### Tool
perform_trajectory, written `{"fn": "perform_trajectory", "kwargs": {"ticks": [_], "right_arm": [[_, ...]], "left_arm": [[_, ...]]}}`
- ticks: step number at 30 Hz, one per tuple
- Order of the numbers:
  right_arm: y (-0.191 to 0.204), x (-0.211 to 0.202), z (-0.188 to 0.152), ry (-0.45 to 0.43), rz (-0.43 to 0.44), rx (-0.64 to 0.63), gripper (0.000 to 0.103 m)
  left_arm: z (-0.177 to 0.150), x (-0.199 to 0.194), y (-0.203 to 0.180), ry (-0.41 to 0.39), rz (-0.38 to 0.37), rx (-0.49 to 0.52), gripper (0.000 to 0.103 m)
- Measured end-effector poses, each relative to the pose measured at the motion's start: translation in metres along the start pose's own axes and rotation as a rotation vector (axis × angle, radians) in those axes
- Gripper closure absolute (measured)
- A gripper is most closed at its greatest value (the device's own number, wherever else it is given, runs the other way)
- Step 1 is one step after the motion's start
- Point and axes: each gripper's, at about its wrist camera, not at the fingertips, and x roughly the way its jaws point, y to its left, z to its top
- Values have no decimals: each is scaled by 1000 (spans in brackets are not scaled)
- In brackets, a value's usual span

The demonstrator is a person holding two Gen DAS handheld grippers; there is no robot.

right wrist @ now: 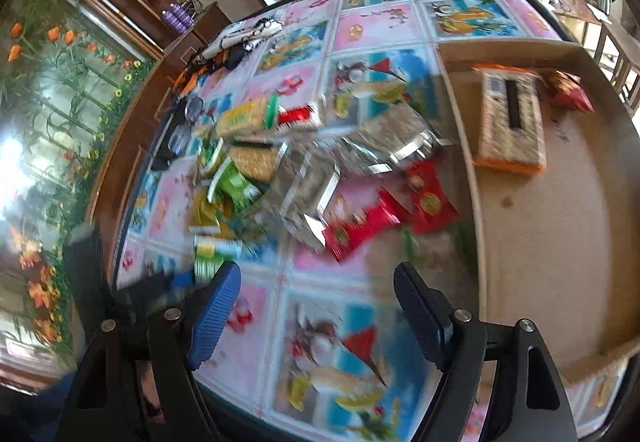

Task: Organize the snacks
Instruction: 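Grasp the green Peas bag with the left gripper while the right gripper grasps a silver foil pack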

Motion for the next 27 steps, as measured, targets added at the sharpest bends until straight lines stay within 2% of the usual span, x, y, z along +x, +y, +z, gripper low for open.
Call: {"fn": "perform_trajectory", "kwargs": {"ticks": [8, 13, 15, 16, 19, 23, 27], "right_arm": [[14, 61, 49, 36, -59, 79, 20], [26, 93, 58, 73, -116, 66, 20], [32, 106, 57, 98, -175, 36, 20], [34, 110, 56, 105, -188, 26, 22], [40, 113, 50, 91, -245, -32, 40], [33, 103, 36, 92, -213, -31, 41], [26, 85, 8, 88, -140, -15, 41]], "left_arm": [[-10, -24, 30, -42, 29, 3, 71], [-13, -30, 45, -50, 38, -16, 71], [-13, -32, 49, -54, 42, -22, 71], [-12, -31, 50, -56, 43, -24, 71], [-10, -32, 52, -60, 41, -24, 71], [-5, -31, 47, -70, 30, -11, 71], [1, -28, 37, -71, 12, 7, 71]]}}
